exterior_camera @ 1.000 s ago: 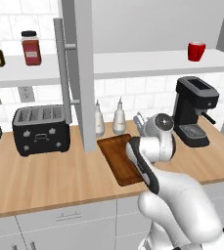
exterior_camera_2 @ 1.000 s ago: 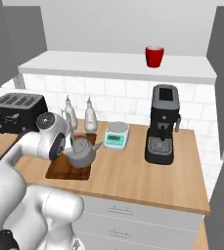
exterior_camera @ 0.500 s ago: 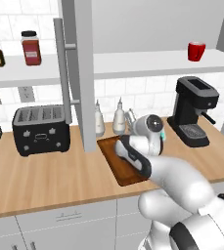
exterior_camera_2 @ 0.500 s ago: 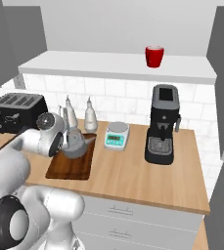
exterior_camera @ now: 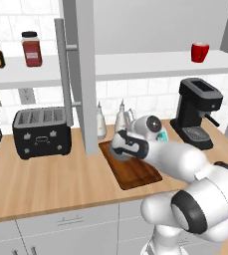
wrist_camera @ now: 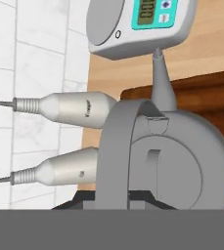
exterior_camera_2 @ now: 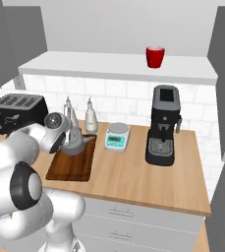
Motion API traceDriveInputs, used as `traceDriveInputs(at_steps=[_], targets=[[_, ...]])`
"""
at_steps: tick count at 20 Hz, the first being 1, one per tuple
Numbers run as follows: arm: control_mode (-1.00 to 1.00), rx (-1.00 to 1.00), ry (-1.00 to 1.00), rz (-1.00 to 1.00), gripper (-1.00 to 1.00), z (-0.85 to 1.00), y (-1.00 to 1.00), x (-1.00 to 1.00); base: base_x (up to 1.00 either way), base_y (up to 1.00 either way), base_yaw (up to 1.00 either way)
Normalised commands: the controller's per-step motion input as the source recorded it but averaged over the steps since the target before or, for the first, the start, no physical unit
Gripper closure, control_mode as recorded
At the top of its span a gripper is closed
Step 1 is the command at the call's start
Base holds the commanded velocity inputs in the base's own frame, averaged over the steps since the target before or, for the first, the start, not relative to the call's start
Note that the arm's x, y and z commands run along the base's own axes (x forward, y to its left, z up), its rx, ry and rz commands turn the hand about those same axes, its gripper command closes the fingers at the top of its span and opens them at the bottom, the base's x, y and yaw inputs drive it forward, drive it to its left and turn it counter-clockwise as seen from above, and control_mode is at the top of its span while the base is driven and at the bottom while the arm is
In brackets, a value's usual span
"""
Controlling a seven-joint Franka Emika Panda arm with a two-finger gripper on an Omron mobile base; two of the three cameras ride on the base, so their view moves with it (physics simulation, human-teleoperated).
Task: Pick the kettle from the counter and place it on the tray. Then pick the mug from the cabinet and place it on the tray. Then close the cabinet doors.
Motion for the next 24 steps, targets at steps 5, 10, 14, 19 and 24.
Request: traceDriveInputs(at_steps=[5, 10, 14, 19, 24], targets=[[-1.0, 0.0, 0.0, -0.01, 1.0, -0.06, 0.01, 0.16, 0.0, 0.0, 0.0], [-1.0, -0.01, 0.0, -0.06, 1.0, -0.01, 0.0, 0.13, 0.0, 0.0, 0.0], [-1.0, 0.0, 0.0, -0.01, 1.0, -0.05, 0.0, 0.26, 0.0, 0.0, 0.0], [-1.0, 0.0, 0.0, 0.0, 1.0, -0.16, 0.0, 0.18, 0.0, 0.0, 0.0], [-1.0, 0.0, 0.0, 0.0, -1.0, -0.11, 0.0, 0.05, 0.0, 0.0, 0.0]])
